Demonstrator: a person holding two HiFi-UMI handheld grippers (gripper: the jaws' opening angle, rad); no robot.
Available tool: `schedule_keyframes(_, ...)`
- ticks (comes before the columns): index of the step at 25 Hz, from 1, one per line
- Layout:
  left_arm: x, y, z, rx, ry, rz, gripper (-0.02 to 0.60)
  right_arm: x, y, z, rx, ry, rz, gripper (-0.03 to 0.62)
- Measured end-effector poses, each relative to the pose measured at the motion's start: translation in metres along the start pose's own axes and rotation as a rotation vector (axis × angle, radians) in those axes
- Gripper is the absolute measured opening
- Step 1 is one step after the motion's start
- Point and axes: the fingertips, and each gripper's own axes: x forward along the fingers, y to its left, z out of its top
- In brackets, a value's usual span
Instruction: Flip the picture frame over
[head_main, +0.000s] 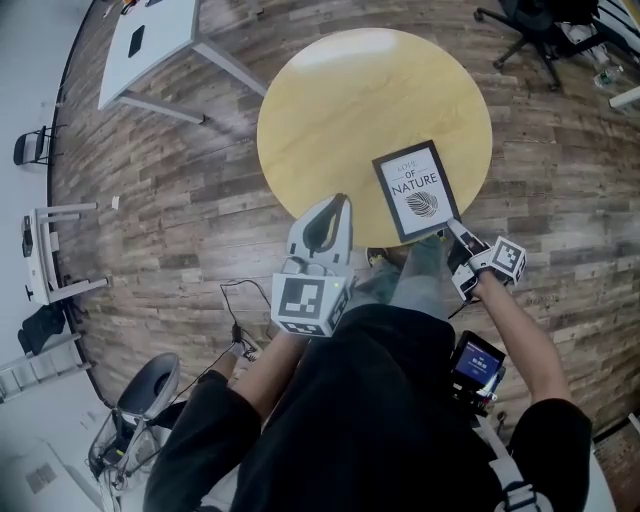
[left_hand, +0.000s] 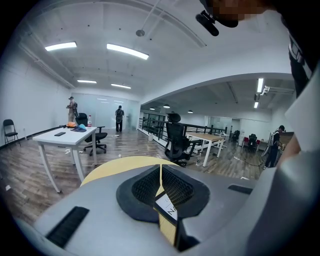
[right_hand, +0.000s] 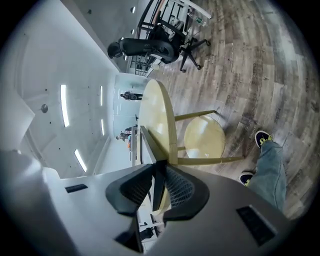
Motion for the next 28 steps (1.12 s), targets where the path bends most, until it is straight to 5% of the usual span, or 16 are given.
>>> schedule_keyframes(9, 0.003, -0.011, 0.006, 0.005, -0.015, -0.023, 0.029, -0.003, 0.006, 0.000, -0.046, -0.008, -0.075, 0.081)
schedule_keyframes(15, -0.002, -0.010, 0.007, 0.008, -0.014, -0.021, 0.029, -0.005, -0.003, -0.001, -0.119, 0.054, -0.238, 0.100)
schedule_keyframes(28, -0.013, -0.008, 0.013, 0.006, -0.056, -0.033, 0.029, -0.007, 0.028, 0.010, -0.502, 0.041, -0.365, 0.130)
